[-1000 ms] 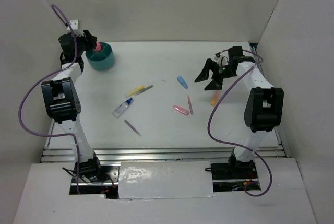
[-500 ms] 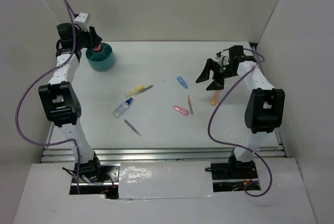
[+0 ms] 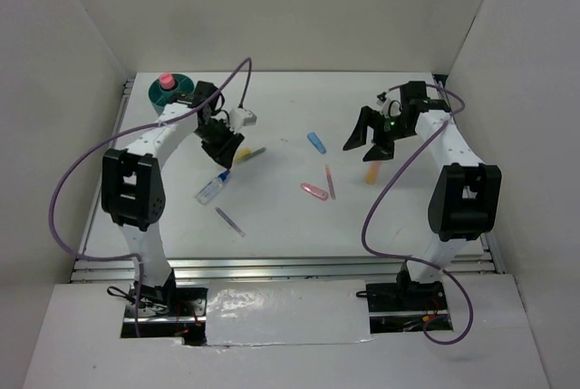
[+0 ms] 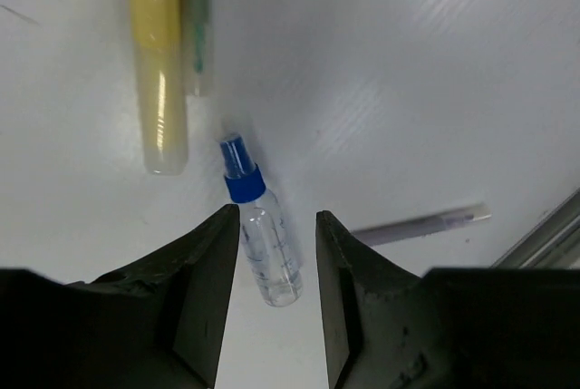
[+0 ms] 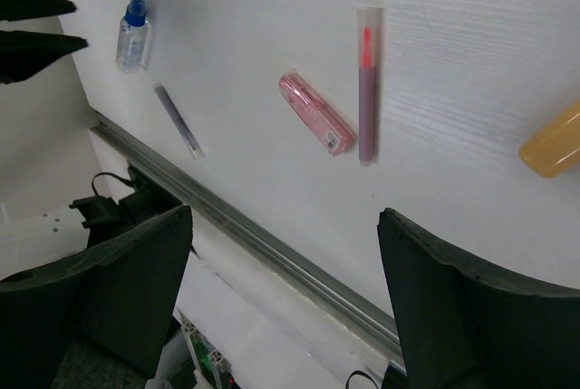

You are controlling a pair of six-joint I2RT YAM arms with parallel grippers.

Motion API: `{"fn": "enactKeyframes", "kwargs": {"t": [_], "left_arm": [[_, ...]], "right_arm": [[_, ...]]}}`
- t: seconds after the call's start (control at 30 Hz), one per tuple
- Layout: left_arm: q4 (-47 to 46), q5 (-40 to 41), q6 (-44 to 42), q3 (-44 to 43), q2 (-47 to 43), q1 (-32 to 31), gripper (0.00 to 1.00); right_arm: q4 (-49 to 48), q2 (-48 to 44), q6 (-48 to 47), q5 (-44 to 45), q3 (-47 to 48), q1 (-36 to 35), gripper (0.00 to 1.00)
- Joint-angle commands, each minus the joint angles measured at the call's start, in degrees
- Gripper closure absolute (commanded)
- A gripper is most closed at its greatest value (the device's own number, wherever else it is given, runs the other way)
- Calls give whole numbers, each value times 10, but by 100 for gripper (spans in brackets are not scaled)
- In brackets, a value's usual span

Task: Sort the stationery into containers
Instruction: Pick up the stationery from the center of the board.

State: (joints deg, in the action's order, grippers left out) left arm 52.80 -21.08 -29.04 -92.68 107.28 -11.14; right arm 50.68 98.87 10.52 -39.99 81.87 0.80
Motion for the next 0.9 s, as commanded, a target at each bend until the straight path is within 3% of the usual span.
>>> {"fn": "enactKeyframes", "kwargs": {"t": [0.0, 0.53, 0.87], "left_arm": [[97, 59, -14, -20, 38, -17, 49], [89, 184, 26, -16, 104, -50, 45], [74, 206, 43, -18, 136, -51, 42]], "right_arm": [[8, -32, -14, 3, -10, -4, 11], [7, -30, -16, -15, -17, -4, 11], [7, -39, -16, -15, -25, -22, 11]]}}
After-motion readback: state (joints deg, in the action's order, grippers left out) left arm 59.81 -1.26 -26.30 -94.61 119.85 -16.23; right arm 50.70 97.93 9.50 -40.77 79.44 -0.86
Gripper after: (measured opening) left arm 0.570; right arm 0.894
